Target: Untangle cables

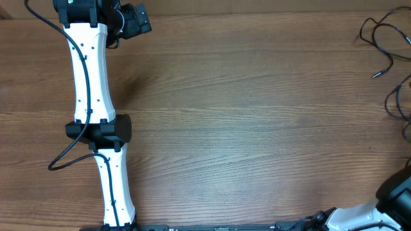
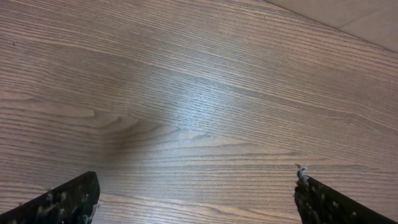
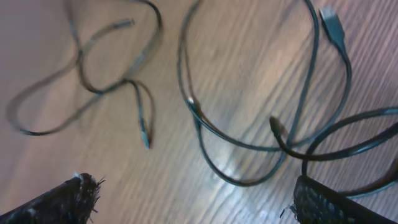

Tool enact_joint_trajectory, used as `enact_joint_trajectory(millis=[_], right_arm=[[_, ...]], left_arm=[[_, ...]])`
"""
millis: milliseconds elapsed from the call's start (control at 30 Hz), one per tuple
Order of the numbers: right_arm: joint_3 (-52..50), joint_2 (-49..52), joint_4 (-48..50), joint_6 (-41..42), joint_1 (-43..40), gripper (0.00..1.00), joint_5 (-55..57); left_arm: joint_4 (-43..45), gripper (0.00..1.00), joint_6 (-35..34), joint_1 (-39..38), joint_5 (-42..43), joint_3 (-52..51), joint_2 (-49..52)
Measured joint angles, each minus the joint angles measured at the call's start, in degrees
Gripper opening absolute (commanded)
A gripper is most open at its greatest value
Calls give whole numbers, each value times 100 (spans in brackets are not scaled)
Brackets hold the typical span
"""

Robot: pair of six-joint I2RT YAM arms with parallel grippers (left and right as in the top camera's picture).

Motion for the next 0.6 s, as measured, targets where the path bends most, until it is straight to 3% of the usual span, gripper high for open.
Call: enact_joint_trajectory(millis=[100, 400, 600], right_arm=[[-2, 136, -356, 610, 96, 100, 527], [-2, 151, -846, 4872, -39, 100, 1172], [-2, 289, -619, 6161, 42, 100, 1860]], left_arm=[[0, 100, 0, 0, 0, 0, 0], [0, 100, 0, 0, 0, 0, 0], [0, 100, 0, 0, 0, 0, 0]])
